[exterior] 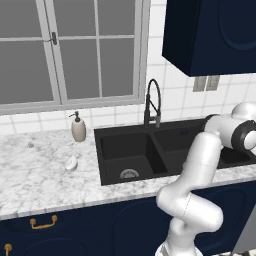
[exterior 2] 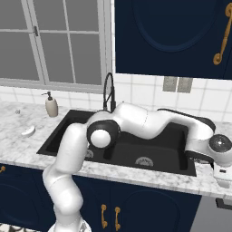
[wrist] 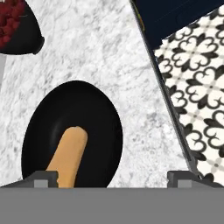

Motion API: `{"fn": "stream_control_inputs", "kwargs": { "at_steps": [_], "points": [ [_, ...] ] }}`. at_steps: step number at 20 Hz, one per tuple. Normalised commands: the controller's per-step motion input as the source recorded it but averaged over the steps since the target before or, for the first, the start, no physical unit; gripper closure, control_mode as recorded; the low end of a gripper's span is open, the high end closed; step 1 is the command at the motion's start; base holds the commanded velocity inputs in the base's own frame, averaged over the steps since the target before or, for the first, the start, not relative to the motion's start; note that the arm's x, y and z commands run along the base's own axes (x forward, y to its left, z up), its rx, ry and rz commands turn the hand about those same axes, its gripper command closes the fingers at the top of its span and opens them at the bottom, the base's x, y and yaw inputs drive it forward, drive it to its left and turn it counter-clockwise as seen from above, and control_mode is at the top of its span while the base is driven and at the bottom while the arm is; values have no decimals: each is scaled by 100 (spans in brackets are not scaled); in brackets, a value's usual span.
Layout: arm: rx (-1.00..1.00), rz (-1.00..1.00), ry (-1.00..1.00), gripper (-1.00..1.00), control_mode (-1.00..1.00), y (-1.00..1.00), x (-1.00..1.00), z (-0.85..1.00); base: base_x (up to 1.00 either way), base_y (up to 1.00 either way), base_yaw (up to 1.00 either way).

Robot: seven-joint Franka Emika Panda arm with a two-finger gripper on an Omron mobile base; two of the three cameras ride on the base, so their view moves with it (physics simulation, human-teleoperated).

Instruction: Pick the squash from the sink and place it in the bowl. Then pick the bowl and place it in the microwave. Then close the microwave door and press the start button.

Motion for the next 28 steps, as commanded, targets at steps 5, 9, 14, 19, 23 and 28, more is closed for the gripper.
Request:
{"fn": "stream_control_inputs", "kwargs": {
  "at_steps": [5, 9, 14, 19, 23, 28],
  "points": [
    [8, 1, 0, -100, -100, 0, 2, -19, 0, 0, 0],
    [9, 2, 0, -100, -100, -1, 7, -23, 0, 0, 0],
    [10, 0, 0, -100, -100, -14, 41, -7, 0, 0, 0],
    [12, 0, 0, -100, -100, -21, 27, -15, 0, 0, 0],
    [10, 0, 0, -100, -100, -18, 14, -24, 0, 0, 0],
    [2, 0, 3, 100, -100, -1, 18, -44, 0, 0, 0]
  ]
}}
